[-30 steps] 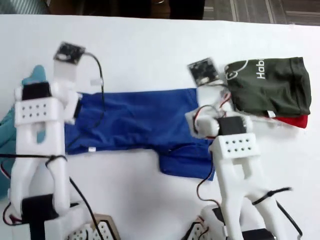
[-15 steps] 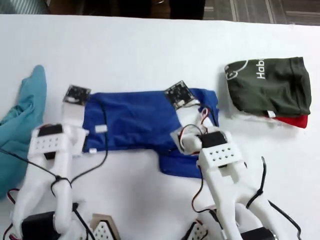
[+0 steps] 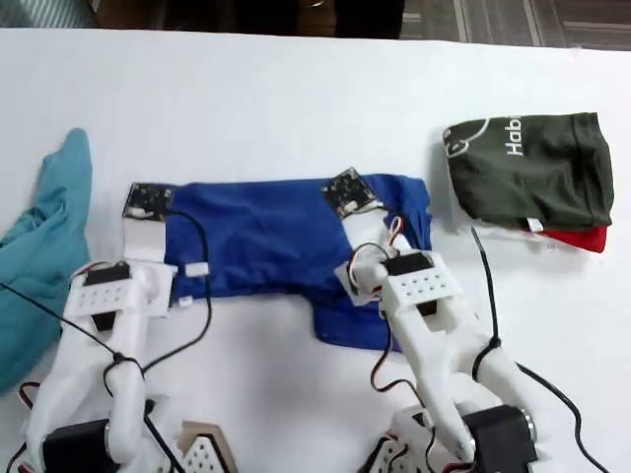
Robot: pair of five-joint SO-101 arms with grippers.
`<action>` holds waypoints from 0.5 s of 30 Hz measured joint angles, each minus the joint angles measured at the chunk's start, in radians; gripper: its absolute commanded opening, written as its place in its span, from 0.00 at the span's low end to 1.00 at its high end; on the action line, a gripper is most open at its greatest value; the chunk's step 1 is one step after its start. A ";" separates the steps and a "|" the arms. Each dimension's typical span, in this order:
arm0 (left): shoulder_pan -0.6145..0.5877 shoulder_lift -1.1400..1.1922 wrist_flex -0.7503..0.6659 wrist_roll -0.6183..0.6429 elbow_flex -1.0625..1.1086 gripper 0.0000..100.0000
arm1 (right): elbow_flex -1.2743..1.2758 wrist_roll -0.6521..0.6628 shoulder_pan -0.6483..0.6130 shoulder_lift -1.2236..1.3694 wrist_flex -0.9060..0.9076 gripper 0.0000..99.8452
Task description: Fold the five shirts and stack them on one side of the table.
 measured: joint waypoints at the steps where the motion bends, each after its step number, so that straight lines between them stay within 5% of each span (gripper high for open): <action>1: 0.000 0.000 -0.003 0.000 0.003 0.03 | 0.000 0.000 0.002 0.002 0.002 0.02; 15: 0.002 0.000 -0.018 0.002 0.003 0.03 | -0.009 0.008 -0.015 -0.058 0.227 0.02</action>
